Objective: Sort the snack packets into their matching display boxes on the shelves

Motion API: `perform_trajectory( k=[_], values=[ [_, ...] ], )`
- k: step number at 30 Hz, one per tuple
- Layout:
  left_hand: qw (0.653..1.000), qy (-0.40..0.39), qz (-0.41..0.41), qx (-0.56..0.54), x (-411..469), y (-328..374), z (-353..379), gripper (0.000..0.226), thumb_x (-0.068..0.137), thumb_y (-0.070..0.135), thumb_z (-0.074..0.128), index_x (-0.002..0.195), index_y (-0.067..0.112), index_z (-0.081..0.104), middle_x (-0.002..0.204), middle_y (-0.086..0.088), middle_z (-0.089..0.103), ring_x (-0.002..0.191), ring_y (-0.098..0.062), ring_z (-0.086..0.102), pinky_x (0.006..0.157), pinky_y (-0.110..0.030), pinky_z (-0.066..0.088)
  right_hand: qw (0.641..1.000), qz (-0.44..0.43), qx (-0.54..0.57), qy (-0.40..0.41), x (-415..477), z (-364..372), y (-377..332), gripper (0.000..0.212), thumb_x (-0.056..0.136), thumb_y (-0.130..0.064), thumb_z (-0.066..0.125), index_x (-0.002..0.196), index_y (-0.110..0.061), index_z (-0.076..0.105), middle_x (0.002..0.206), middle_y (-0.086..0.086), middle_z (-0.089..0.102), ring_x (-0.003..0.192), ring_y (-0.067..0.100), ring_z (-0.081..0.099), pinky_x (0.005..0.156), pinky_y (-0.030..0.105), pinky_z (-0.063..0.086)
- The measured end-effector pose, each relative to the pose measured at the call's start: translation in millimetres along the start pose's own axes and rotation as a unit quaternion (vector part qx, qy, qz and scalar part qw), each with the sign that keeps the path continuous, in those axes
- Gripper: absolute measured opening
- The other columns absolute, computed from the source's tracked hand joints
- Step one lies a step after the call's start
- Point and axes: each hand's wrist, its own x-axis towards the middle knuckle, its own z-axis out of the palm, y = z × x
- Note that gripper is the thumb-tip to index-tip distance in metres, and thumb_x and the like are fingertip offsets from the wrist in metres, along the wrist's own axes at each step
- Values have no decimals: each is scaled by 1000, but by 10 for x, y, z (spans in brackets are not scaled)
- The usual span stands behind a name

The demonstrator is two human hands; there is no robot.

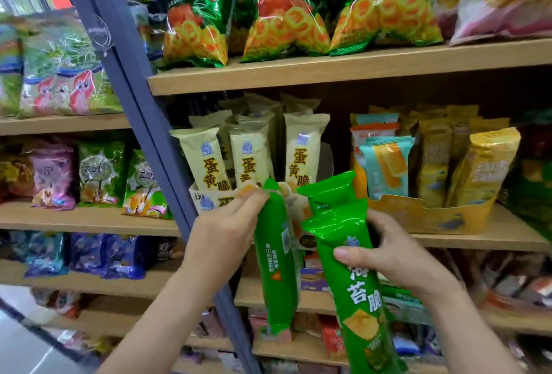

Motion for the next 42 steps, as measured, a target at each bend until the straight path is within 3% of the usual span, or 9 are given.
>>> perform_trajectory(
  k=[11,16,21,25,28,33,36,39,42],
  values=[
    [993,-49,-93,-58,67,-134,395,40,88,19,41,126,27,50,105,-1,74,62,-21,67,44,-23,42,992,5,-17,125,442,322,207,35,74,-32,85,99,-44,64,121,-6,59,107,5,62,97,40,52],
    [978,39,-149,-143,105,-55,266,30,95,18,46,118,19,67,105,5,73,83,-7,68,70,-28,55,994,21,16,104,238,258,142,38,71,-34,84,104,-36,64,113,-4,68,102,8,66,81,20,53],
    [872,113,-340,-335,150,240,89,34,98,4,51,95,33,69,94,11,71,77,0,66,65,-16,51,977,39,188,89,-38,194,108,60,53,-39,79,108,-19,65,94,1,77,80,18,74,63,25,56],
    [817,118,-389,-408,231,444,175,33,97,8,54,91,34,74,100,-5,70,85,-20,69,71,-33,53,974,37,203,88,-123,298,41,63,53,-40,79,112,-27,61,99,-3,76,85,17,74,64,24,56],
    [789,126,-402,-448,326,664,171,32,97,7,54,91,33,71,86,8,72,76,-7,66,65,-23,52,974,21,191,119,-235,351,10,60,56,-46,77,112,-33,60,102,-9,75,91,14,73,68,22,55],
    [818,171,-360,-415,392,1010,180,17,95,18,61,101,32,53,84,11,67,77,0,65,68,-16,50,967,-18,184,173,-486,224,-40,55,58,-44,75,110,-38,58,102,-15,74,94,7,71,72,19,55],
    [829,85,-300,-465,412,1324,182,10,92,41,56,100,36,56,95,24,67,88,4,65,75,-11,49,954,-46,194,223,-653,52,-59,53,65,-37,75,115,-36,57,104,-10,74,95,12,72,72,21,56],
    [758,-69,-287,-582,422,1612,256,51,78,52,63,124,35,50,115,19,67,104,-2,65,82,-20,53,949,-64,188,247,-864,-191,-86,49,68,-31,74,114,-40,59,105,-7,74,96,15,72,73,23,57],
    [641,-161,-319,-679,526,1877,339,47,82,38,72,124,26,54,107,10,73,96,-8,70,71,-19,54,955,-81,164,232,-1083,-451,-138,65,74,-22,72,130,-44,49,120,-6,69,107,21,69,79,29,57]
  ],
)
